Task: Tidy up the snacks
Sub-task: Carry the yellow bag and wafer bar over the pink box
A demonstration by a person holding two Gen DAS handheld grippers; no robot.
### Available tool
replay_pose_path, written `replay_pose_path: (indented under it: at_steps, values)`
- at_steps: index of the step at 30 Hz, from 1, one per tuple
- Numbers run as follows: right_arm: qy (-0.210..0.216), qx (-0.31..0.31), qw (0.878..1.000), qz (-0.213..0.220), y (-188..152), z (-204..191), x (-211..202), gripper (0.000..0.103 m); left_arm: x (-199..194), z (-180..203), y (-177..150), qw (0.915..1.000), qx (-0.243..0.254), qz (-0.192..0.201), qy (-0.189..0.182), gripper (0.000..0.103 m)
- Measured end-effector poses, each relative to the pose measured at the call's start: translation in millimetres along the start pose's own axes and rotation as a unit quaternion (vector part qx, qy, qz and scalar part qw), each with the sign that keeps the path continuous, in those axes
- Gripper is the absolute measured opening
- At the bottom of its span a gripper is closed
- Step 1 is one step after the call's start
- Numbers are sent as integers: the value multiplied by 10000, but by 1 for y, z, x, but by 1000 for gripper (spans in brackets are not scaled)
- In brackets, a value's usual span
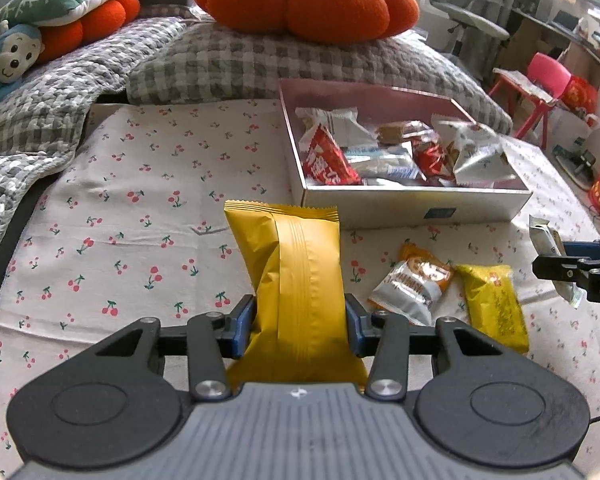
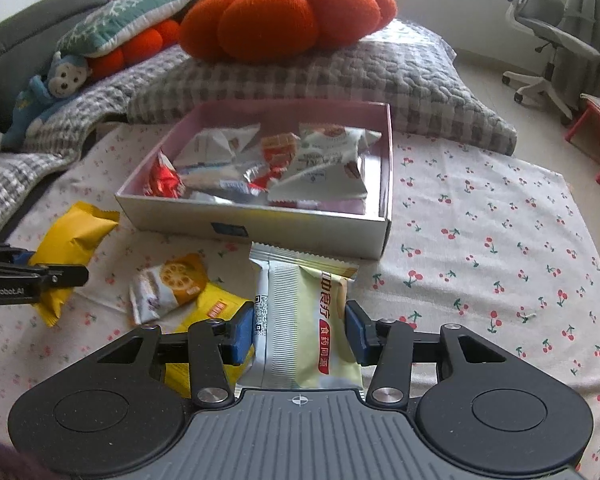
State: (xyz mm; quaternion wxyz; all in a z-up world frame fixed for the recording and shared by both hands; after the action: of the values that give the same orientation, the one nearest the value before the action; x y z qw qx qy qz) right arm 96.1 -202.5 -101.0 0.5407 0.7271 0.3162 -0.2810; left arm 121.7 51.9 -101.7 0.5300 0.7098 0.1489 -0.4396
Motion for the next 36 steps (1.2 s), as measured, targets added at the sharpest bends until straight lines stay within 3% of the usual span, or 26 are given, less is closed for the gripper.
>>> replay_pose_path:
  at_steps: [17, 36]
  values:
    - [308, 380, 9984, 282, 28, -14, -16, 46, -22, -6, 40, 9975, -461, 516, -117, 41]
    - [537, 1336, 9879, 584, 69, -8, 8, 46, 15, 0, 79, 9907, -1156, 706, -144, 41]
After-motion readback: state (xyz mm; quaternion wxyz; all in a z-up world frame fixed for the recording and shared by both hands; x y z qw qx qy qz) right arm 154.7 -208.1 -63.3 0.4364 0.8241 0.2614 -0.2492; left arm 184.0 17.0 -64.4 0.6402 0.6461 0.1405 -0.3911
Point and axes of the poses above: each gripper's, at about its wrist camera, not at the fingertips, and x roughly the way its jaws point, z to its right, y to its top, the point moved 4 cm from there along x, roughly the way its jaws point, and after that the axes turned 13 degrees about x, right-handed, at the moved point
